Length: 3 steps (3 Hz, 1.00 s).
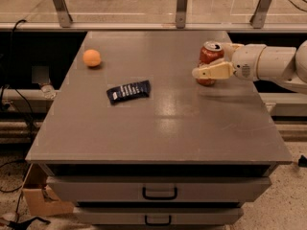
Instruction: Knock coke can over
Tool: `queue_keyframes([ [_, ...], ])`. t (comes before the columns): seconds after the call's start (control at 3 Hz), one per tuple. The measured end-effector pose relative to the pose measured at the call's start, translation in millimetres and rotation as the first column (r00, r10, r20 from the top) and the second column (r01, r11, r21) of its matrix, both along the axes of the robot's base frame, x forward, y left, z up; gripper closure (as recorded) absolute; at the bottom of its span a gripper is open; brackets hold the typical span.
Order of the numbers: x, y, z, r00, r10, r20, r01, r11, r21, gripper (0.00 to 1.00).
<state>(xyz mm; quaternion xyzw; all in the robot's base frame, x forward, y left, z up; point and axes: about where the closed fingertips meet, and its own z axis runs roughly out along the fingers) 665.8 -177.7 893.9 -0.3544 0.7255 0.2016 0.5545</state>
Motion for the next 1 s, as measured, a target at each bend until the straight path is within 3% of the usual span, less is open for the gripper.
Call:
queue_keyframes([
  [0.67, 3.4, 2.3, -4.1, 0.9998, 0.018, -0.011, -0.018, 1.0, -0.001, 0.64],
  [1.0, 11.6, -10.0, 3.4, 0.9985, 0.045, 0.03, -0.042, 0.994, -0.102, 0.87],
])
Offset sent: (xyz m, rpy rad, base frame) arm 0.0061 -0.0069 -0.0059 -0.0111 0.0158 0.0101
